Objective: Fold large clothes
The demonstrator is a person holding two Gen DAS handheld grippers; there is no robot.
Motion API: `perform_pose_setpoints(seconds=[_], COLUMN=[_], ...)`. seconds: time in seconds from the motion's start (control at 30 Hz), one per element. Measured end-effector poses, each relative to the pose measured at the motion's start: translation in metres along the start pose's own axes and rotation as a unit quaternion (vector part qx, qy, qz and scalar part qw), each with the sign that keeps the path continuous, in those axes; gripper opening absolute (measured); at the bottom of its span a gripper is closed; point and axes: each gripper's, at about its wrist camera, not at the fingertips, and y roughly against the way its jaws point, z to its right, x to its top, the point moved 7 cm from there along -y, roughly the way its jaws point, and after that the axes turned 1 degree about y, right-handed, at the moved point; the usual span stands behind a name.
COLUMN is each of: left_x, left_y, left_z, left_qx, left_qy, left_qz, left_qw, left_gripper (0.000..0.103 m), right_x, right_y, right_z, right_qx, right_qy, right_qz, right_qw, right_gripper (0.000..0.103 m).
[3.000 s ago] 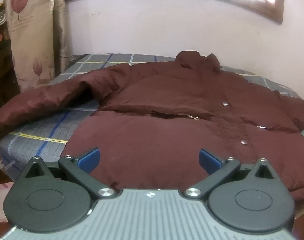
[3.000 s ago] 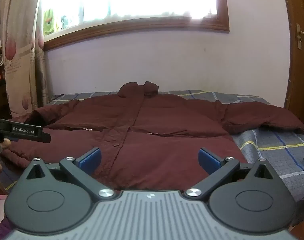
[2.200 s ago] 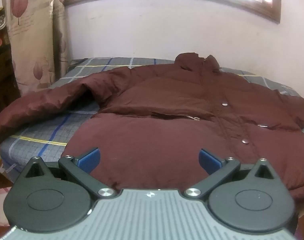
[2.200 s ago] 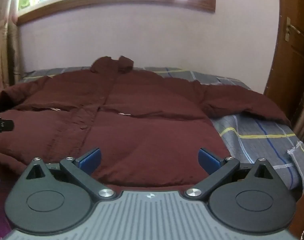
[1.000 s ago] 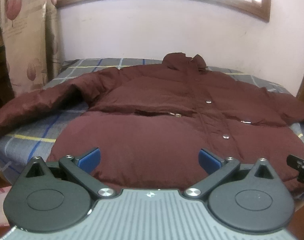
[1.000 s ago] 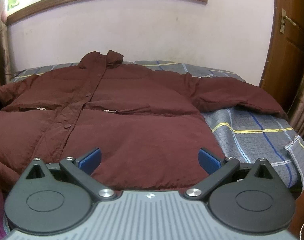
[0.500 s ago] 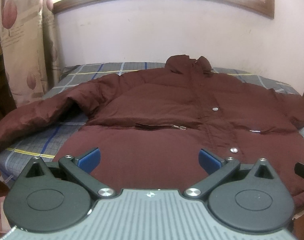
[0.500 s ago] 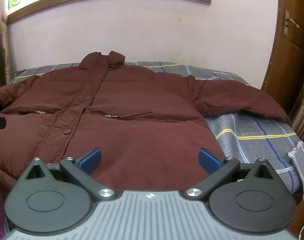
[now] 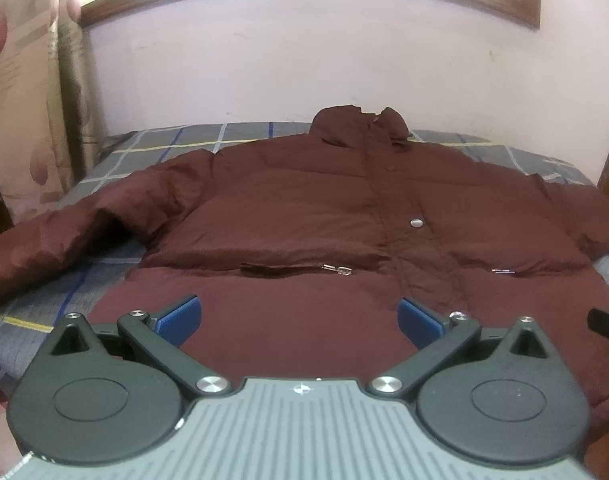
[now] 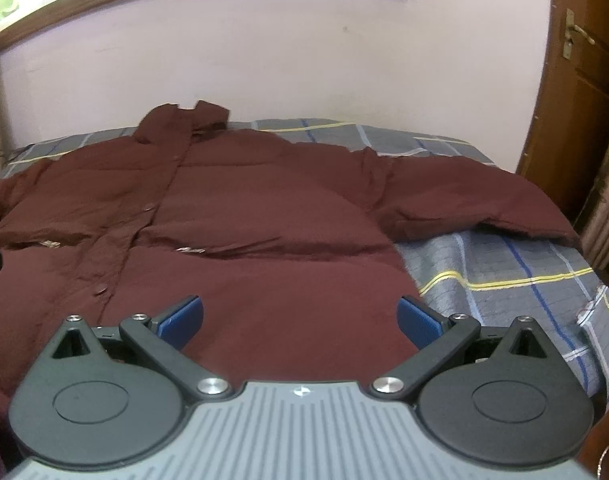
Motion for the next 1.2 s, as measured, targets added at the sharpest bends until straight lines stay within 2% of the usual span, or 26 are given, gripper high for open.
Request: perform_pose_setpoints(seconds=[0.17,0.5,0.6,0.73,0.8,0.83,0.9,0.93,1.0,1.03,1.07,1.17,1.2], left_x=[0.004,0.016,0.019,0.024,0.027,0.028,0.030,0.031,0.032,0.032,0.032,0.031,0.030], left_y=[-0.009,-0.026,-0.027,-0.028,-0.028,-0.029,-0.030,-0.031,-0.034,-0.036,-0.038,-0.043,-0.046], left_z=[0.003,0.006,0.007,0.011,0.013,0.014,0.016,0.017,0.019,0.019,0.020,0.021,0.021], left_qx=[0.001,0.028,0.032,0.031,0.026,0.025,0.025,0.024,0.025,0.024,0.024,0.024,0.026], left_qy=[0.011,0.009,0.007,0.004,0.004,0.004,0.002,0.000,-0.001,-0.001,-0.001,0.000,0.000], left_qz=[-0.008,-0.008,-0.001,0.006,0.005,0.005,0.006,0.006,0.003,0.001,-0.002,-0.012,-0.016], left_qw=[0.9999,0.9995,0.9995,0.9995,0.9997,0.9997,0.9997,0.9997,0.9997,0.9997,0.9997,0.9996,0.9995], left_gripper=[0.103,0.103,0.103,0.103,0.103,0.103,0.103,0.103,0.103,0.103,0.103,0.103,0.103], right_x=[0.008,0.025,0.030,0.037,0.040,0.041,0.040,0.039,0.032,0.027,0.021,0.002,-0.002], right_y=[-0.011,-0.038,-0.046,-0.056,-0.057,-0.058,-0.061,-0.064,-0.074,-0.079,-0.085,-0.100,-0.103], right_z=[0.011,0.034,0.046,0.086,0.121,0.144,0.192,0.223,0.278,0.304,0.330,0.394,0.412], right_qx=[-0.007,-0.012,-0.002,0.030,0.046,0.047,0.045,0.050,0.040,0.038,0.041,0.061,0.054], right_qy=[-0.004,-0.016,-0.025,-0.088,-0.133,-0.159,-0.217,-0.255,-0.321,-0.354,-0.390,-0.506,-0.526], right_qz=[-0.002,0.000,0.007,0.024,0.045,0.057,0.067,0.073,0.067,0.062,0.059,0.057,0.063], right_qw=[1.000,1.000,1.000,0.995,0.989,0.985,0.973,0.963,0.944,0.933,0.918,0.858,0.846], right_gripper=[0.103,0.103,0.103,0.103,0.102,0.099,0.085,0.079,0.061,0.059,0.059,0.059,0.059])
